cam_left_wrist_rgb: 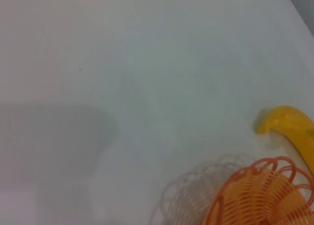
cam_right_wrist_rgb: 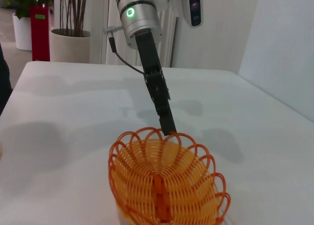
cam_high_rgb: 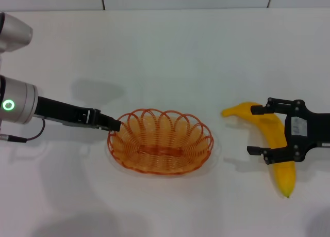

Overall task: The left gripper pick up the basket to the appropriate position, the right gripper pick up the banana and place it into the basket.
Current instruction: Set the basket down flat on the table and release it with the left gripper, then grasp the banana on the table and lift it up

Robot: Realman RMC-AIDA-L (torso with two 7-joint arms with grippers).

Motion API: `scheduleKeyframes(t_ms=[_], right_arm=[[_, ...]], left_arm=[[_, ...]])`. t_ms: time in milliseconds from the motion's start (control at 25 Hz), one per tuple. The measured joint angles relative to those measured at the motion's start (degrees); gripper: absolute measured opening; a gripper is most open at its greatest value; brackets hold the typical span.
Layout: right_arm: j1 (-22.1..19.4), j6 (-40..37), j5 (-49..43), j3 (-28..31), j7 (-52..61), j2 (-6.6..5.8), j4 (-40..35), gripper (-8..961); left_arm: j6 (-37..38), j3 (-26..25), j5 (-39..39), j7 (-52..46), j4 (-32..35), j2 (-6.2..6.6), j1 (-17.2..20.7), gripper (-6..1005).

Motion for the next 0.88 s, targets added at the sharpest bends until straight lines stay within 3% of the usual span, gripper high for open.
scheduleKeyframes(t_ms=[200,400,640,720,760,880], right_arm=[[-0.19,-0.08,0.0,0.14,0.0,-0.01,0.0,887],[-0.48,-0.31,0.0,1.44,0.0,-0.38,0.0,887],[-0.55,-0.37,0.0,2.68,0.0,-0.53,0.0,887],[-0.59,-0.41,0.0,2.93,0.0,-0.53,0.0,887],[-0.61,-0.43,0.0,2.96,0.0,-0.53,0.0,887],[-0.61,-0.44,0.1,3.01,0.0,-0.53,0.01,887]], left_arm=[[0.31,0.1,-0.07,0.37,0.57,-0.02,0.03,228],[7.03,-0.14,-0.8,1.67,9.12,-0.06,2.09,230],[13.66,-0.54,-2.83,5.48,22.34,0.04,7.73,431],[14.43,-0.73,-2.88,6.91,23.65,0.09,8.48,665],[15.84,-1.15,-2.96,14.42,24.79,0.06,10.37,675],[15.86,-1.89,-3.3,22.34,23.71,-0.07,11.53,706]])
